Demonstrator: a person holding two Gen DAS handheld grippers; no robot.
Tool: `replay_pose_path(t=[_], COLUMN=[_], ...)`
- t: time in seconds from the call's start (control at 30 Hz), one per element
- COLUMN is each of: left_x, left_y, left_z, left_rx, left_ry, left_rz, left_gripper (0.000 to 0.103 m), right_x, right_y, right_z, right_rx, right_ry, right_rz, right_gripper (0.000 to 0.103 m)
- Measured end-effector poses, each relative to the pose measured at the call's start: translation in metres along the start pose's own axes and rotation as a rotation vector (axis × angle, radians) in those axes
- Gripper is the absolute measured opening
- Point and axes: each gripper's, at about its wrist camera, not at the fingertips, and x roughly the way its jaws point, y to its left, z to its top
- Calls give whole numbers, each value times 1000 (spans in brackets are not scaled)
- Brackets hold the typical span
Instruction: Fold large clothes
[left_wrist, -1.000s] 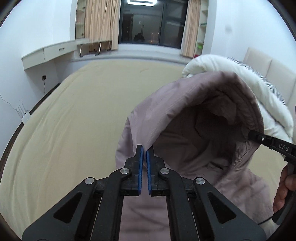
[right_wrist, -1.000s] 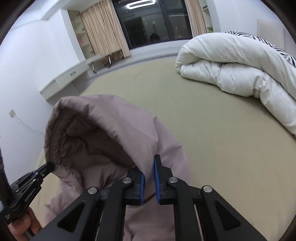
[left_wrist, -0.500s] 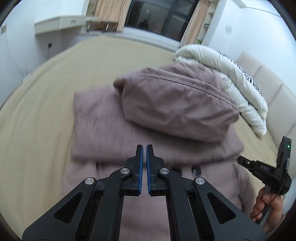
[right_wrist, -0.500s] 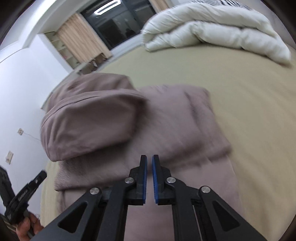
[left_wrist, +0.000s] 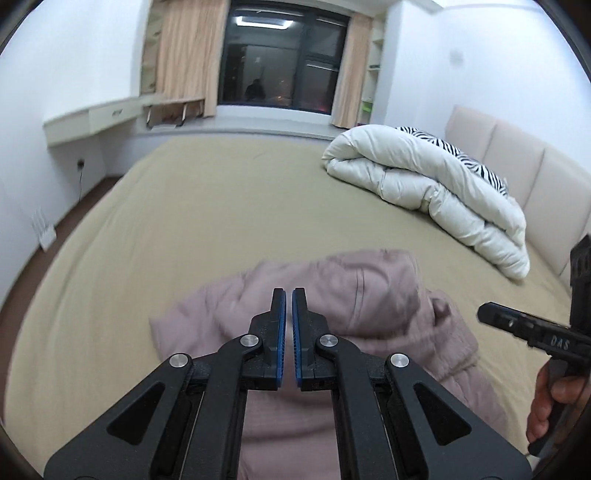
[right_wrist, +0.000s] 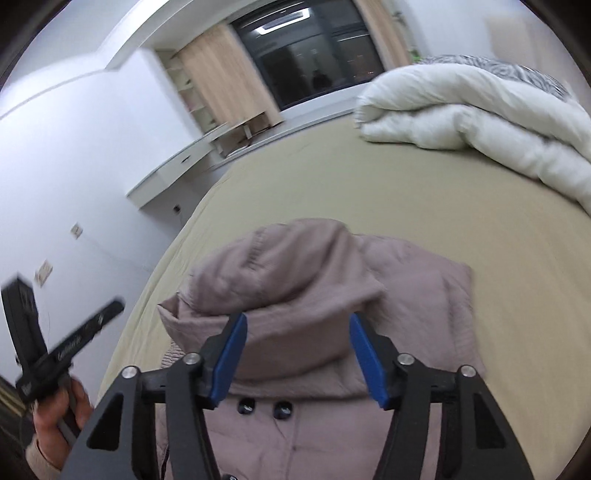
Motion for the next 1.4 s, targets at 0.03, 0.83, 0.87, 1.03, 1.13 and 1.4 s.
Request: replay_pose_path(t=[0.03,0.83,0.87,1.03,1.13,1.4], left_x=[11,99,99,93,70,118], left_y=[-6,-1,-2,5,9,-21], left_z=[8,-104,-104,-97,-78,-47], left_rx=[23,-31,-30,-89,-136,-26], left_ry=[18,327,326,312,225,296], left_rz=[-1,-31,-29,-53,-64,-81], left_gripper=[2,2,2,2,2,2], right_x=[10,42,47,103,159,175], right_y=[9,1,7,32,27,17], right_z=[7,12,24,44,14,-14], right_rx=[-31,-80,-93,-129,-116,-117], right_ry=[14,132,118,172,349,334], right_rz=[3,-46,-45,-6,-69,-53], right_gripper=[52,20,20,20,20,20])
